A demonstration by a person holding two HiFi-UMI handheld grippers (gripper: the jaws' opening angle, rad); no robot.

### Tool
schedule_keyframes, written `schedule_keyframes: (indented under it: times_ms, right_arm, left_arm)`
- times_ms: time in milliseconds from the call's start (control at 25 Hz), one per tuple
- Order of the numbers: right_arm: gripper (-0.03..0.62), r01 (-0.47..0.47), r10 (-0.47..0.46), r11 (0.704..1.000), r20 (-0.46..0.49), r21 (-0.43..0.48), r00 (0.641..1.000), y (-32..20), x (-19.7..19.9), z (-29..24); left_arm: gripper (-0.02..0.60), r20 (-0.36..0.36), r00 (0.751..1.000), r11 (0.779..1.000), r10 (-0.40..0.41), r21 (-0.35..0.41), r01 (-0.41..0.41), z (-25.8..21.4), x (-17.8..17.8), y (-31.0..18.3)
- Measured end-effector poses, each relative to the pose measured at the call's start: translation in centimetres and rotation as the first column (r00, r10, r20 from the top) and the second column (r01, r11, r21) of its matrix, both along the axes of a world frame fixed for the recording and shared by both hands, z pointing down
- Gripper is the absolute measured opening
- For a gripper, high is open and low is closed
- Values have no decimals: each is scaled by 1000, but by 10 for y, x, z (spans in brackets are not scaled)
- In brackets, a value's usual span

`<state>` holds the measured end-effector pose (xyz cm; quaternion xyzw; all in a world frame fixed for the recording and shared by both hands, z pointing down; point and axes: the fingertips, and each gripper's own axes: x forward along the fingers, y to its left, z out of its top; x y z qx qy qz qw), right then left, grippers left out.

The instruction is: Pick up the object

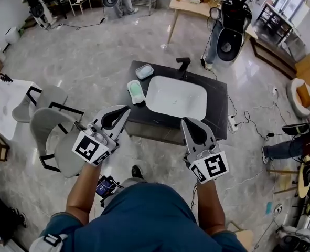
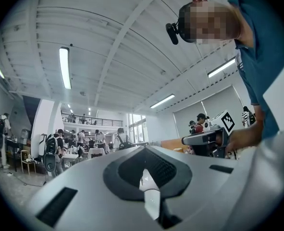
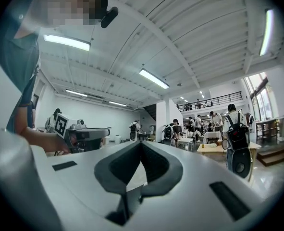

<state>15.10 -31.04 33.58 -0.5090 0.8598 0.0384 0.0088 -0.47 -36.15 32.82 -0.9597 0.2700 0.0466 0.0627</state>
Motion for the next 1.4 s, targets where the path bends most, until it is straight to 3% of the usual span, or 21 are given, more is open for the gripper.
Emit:
schedule_keyframes:
  times_ms: [320,600,1000,1200,1400]
  right_arm:
    - [14,-50,50,999,-12,-15,999,-51,-19,10]
    - [14,-38,37,998,-24,-41,999,-88,-26,17]
    - [14,30,-31,998,-8,-62,999,-157,3,31]
    - [14,83,-83,994,10,-68,997,-190,26,40]
    - [14,123,-121,990,23,-75,992,-216,47,48]
  left_arm:
    - [5,-18,999,999,28,-25,-28,18,-21,-61]
    - [5,-28,999,998,16,-66,-17,32,-25,-100]
    - [5,2,998,987,-56,-153,56,65,-2,-165]
    - [5,-2,996,965,-85,-250,82,95,18,-199]
    - [6,67,993,938,-101,-325,117,136,33,-225]
